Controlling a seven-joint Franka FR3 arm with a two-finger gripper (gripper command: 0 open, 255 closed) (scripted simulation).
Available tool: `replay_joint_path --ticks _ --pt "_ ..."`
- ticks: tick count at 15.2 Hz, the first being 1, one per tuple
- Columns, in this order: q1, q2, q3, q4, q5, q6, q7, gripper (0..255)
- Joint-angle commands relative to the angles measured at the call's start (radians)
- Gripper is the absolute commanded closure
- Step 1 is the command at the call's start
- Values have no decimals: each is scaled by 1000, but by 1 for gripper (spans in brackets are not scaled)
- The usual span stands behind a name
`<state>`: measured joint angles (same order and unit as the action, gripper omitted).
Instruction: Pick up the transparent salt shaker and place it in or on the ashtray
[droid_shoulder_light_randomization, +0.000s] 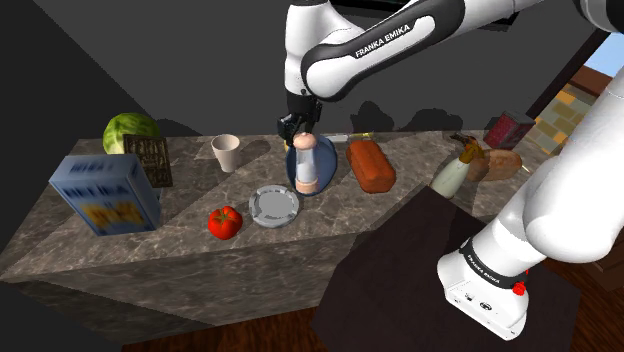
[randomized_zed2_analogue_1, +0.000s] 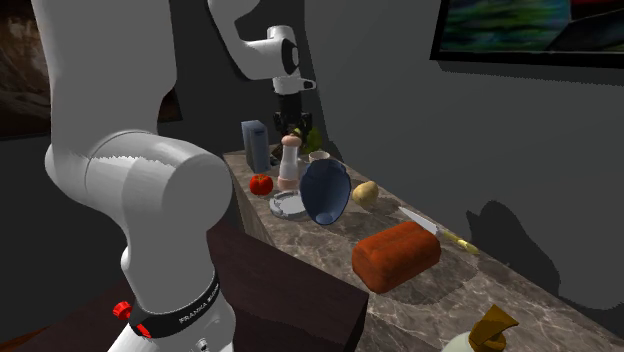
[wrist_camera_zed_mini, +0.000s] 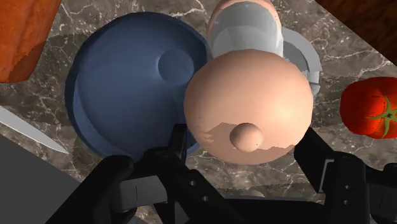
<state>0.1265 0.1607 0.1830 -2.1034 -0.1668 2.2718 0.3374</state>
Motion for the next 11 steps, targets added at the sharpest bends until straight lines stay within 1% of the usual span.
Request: replay_joint_path --ticks 1,3,4,11 --pt "19 54 9 95 -9 -46 26 255" --pt "40 113 16 190 -20 -86 52 255" --pt "59 168 22 280 -30 -125 74 255" --pt "64 214 13 247 -48 -48 91 255"
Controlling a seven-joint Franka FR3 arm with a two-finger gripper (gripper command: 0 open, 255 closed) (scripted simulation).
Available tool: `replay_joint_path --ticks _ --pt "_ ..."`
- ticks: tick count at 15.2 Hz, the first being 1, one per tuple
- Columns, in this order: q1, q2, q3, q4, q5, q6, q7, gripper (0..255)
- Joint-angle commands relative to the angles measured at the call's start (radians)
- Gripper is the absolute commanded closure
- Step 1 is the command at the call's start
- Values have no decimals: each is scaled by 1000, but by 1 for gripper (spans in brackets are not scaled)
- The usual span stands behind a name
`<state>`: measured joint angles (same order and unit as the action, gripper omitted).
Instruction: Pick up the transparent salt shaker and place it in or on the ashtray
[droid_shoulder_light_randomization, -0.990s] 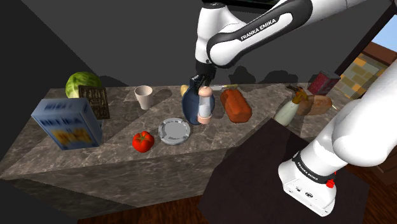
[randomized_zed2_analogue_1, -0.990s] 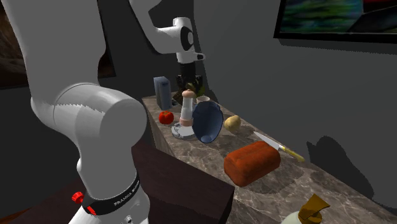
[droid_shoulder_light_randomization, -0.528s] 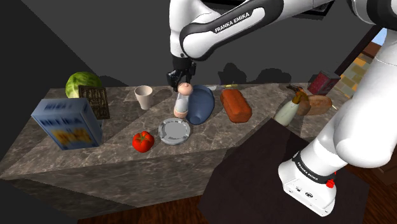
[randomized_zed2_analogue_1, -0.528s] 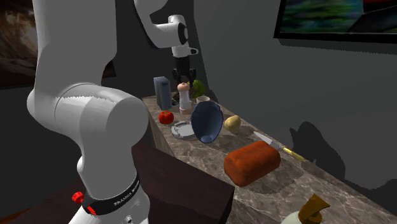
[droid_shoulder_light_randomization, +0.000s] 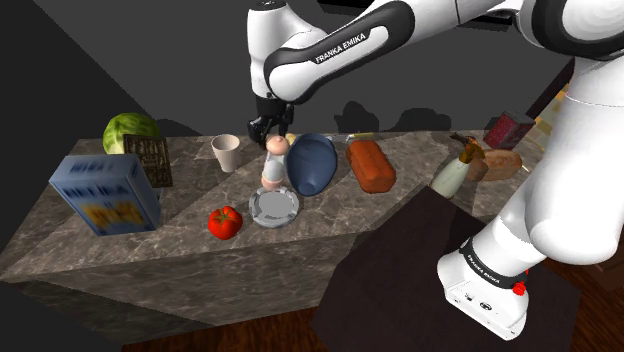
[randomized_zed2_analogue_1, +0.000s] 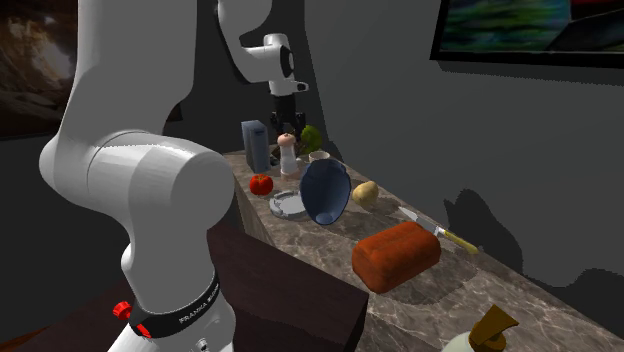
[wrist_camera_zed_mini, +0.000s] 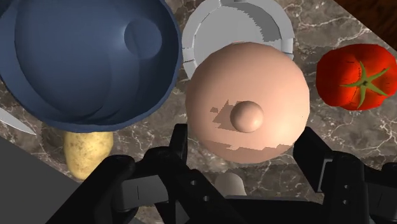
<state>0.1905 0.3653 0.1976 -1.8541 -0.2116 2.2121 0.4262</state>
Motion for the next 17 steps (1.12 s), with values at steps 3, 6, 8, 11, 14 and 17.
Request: replay_joint_path --ticks 3,6,8,11,14,17 --pt "3 31 -5 -13 -12 44 10 255" --pt "5 54 -10 -22 -21 75 19 255" --pt "7 71 -13 -26 -28 95 24 255" --pt "10 96 -18 -32 -37 125 33 255" --pt "14 123 -24 -35 -47 155 42 255" --pt "18 151 -30 -36 -57 183 50 255"
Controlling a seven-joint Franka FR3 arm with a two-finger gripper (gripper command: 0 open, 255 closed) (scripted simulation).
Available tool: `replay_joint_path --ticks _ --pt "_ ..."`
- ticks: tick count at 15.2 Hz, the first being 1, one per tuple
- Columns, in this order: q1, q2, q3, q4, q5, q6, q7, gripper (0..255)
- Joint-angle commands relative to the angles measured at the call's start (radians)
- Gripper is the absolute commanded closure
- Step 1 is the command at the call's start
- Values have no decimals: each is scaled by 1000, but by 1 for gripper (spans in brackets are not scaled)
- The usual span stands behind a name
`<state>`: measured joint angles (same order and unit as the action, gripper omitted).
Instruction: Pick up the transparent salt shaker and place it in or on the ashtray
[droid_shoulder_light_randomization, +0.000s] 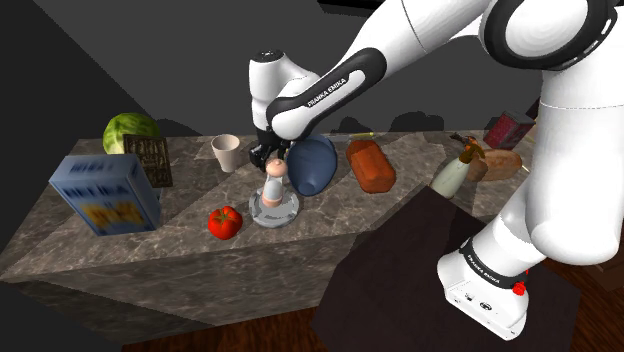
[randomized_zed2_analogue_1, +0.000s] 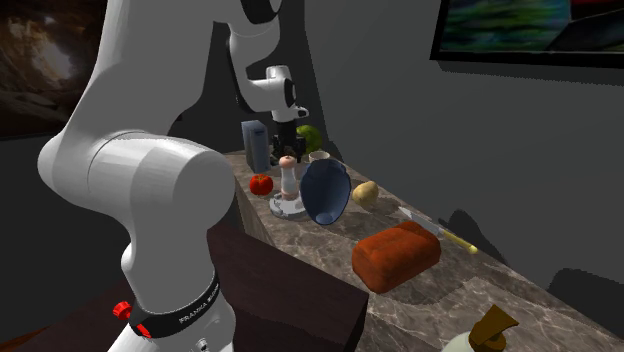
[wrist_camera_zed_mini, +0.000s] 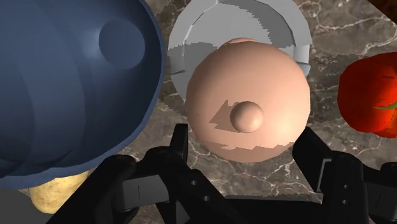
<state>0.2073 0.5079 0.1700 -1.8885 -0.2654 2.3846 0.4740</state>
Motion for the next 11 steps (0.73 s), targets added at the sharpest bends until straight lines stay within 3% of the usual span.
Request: replay_joint_path --ticks 1,11 --pt "2 18 -4 -2 -7 20 6 255" --pt "5 35 -8 -1 -12 37 11 255"
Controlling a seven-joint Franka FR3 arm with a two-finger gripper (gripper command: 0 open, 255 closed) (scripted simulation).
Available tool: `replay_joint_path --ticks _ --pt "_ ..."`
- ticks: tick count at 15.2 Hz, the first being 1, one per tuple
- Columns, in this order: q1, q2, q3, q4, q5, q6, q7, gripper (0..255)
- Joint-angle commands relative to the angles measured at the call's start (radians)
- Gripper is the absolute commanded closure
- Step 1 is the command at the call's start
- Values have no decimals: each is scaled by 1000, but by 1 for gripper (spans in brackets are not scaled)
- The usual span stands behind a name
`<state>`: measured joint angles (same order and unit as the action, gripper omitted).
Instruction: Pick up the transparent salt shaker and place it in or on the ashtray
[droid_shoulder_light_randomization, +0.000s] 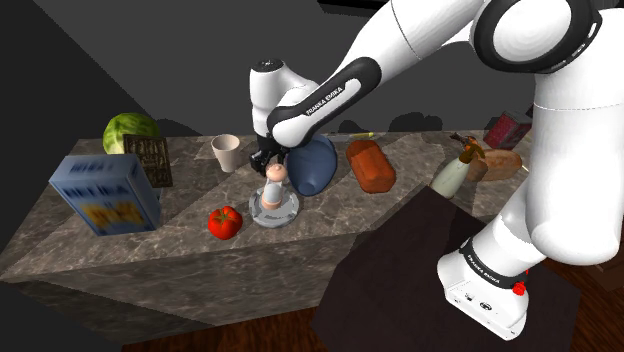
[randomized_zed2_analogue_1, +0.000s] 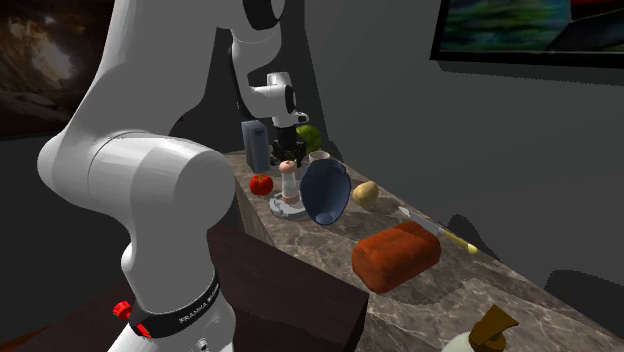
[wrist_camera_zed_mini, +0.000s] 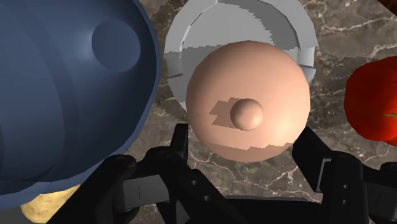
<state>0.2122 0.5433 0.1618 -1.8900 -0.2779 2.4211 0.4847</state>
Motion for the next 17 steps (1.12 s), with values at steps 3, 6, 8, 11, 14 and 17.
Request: replay_joint_path --ticks 3,6,8,11,14,17 --pt "0 0 0 0 0 0 0 0" --pt "0 0 0 0 0 0 0 0" --pt "-4 -48 12 -1 16 -47 -10 0" --pt "-6 -89 21 3 30 -90 -19 0" --pt "-6 -89 21 3 30 -90 -19 0" --pt "-6 -89 21 3 30 -90 -19 0"
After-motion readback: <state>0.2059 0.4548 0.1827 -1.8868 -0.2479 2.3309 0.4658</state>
